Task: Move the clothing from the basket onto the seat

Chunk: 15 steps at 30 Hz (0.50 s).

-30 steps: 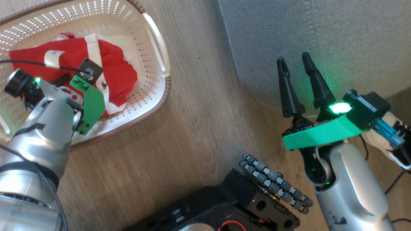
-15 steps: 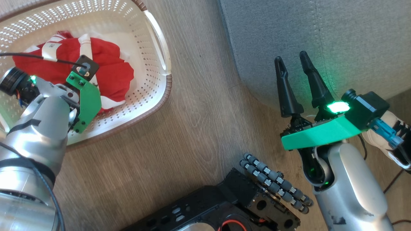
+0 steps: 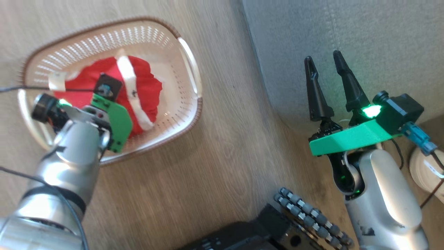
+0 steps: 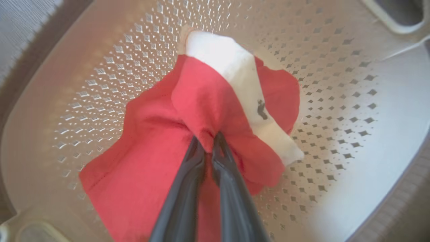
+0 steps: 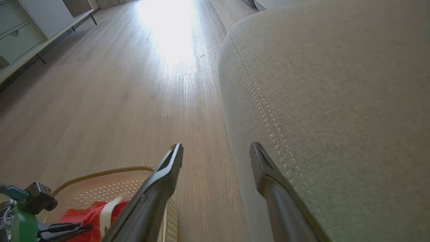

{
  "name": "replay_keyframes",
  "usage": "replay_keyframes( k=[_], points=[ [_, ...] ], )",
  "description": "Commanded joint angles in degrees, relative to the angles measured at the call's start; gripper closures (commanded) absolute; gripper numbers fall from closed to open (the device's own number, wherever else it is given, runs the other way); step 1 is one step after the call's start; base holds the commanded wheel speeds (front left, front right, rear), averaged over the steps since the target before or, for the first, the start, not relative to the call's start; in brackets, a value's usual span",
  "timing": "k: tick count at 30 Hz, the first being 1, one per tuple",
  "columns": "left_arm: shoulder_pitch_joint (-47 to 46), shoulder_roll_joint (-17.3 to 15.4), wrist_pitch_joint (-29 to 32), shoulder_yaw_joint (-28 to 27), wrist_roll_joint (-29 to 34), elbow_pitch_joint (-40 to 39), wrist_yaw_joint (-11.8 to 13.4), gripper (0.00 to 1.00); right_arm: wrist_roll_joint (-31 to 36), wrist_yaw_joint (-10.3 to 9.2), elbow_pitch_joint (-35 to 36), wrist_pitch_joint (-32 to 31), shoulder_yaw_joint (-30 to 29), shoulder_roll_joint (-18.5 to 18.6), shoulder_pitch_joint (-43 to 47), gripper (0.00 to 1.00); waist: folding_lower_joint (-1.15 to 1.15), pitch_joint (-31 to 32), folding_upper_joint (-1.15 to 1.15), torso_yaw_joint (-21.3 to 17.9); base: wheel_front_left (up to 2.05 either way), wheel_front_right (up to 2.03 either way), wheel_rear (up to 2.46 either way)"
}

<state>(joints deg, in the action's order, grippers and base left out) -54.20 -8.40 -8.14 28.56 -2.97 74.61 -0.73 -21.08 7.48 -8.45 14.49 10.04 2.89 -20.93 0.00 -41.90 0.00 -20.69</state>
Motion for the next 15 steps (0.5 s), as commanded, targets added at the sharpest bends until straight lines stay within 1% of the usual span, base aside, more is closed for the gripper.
replay_keyframes(
  k=[1, 5, 8, 9, 15],
  points=[
    [1.1, -0.3, -1.9, -1.4, -0.5, -0.7, 0.7, 1.0, 0.9, 0.01, 0.9, 0.5, 0.4, 0.0, 2.1, 0.0, 0.0, 4.8, 0.0, 2.9, 0.0, 0.0, 0.0],
    [3.1, 1.1, -5.6, -2.3, -2.2, -1.8, 1.1, 1.0, 2.7, 0.01, 0.1, 0.5, -0.4, 0.0, 2.9, 0.0, 0.0, 10.0, 0.0, 5.0, 0.0, 0.0, 0.0],
    [5.3, 2.0, -6.7, -3.4, -3.8, -4.4, 1.2, 1.0, 3.8, 0.01, -0.7, 0.5, -1.1, 0.0, 4.0, 0.0, 0.0, 14.4, 0.0, 6.6, 0.0, 0.0, 0.0],
    [6.0, 2.2, -6.8, -3.7, -4.3, -5.8, 1.2, 1.0, 4.1, 0.01, -1.0, 0.5, -1.2, 0.0, 4.4, 0.0, 0.0, 15.6, 0.0, 7.1, 0.0, 0.0, 0.0],
    [13.1, 2.1, -6.8, -5.5, -5.5, -20.3, 1.9, 1.0, 6.0, 0.01, -2.4, 0.5, -1.6, 0.0, 6.7, 0.0, 0.0, 22.6, 0.0, 10.0, 0.0, 0.0, 0.0]
  ],
)
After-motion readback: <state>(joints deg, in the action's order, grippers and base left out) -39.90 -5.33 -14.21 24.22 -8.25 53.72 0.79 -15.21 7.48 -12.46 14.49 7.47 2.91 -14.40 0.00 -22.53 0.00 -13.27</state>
